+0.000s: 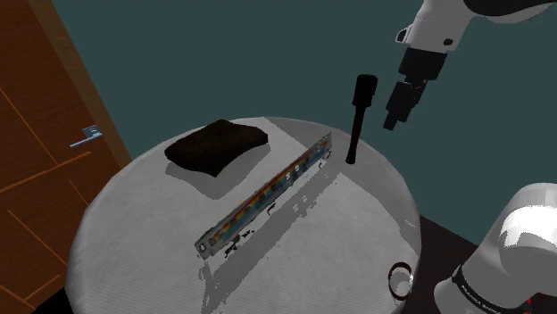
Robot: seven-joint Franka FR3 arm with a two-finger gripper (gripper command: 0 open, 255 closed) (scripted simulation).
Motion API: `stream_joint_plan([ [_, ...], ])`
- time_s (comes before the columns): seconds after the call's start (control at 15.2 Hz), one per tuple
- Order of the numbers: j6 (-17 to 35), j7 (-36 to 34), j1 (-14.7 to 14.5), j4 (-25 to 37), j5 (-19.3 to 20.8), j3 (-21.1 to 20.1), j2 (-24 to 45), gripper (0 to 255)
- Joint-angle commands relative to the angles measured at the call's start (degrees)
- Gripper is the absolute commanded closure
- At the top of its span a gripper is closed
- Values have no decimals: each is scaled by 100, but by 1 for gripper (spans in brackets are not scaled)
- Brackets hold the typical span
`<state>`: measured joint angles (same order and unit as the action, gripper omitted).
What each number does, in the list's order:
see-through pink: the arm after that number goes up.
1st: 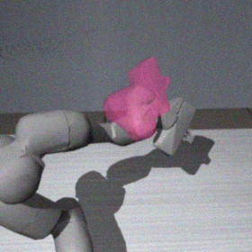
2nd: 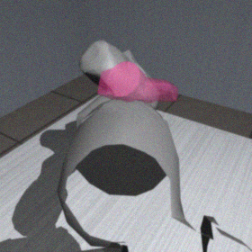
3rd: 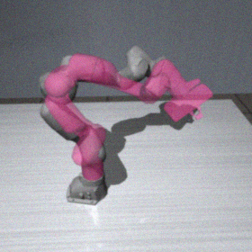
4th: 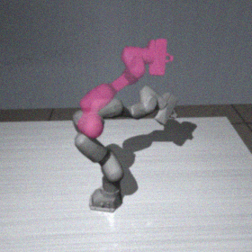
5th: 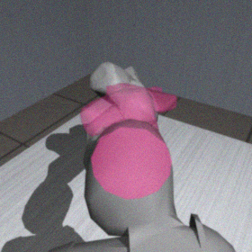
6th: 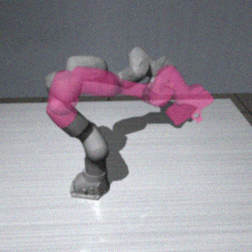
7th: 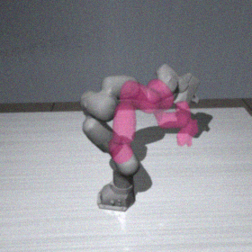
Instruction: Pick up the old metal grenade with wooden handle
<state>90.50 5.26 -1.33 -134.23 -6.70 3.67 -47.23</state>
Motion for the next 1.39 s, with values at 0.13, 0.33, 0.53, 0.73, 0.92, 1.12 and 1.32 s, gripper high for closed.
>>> stream_joint_plan([
  [0.13, -102, 16, 49, 486, 105, 76, 473, 0],
  [0.33, -302, 36, 110, 1258, 245, 188, 1175, 0],
  [0.53, -558, 60, 166, 2093, 361, 299, 1878, 0],
  [0.73, -873, 93, 219, 3007, 453, 414, 2600, 0],
  [0.92, -1257, 143, 276, 4031, 515, 539, 3362, 0],
  [1.12, -1096, 144, 280, 3805, 526, 533, 3298, 0],
  [1.32, -852, 145, 283, 3468, 540, 527, 3204, 0],
])
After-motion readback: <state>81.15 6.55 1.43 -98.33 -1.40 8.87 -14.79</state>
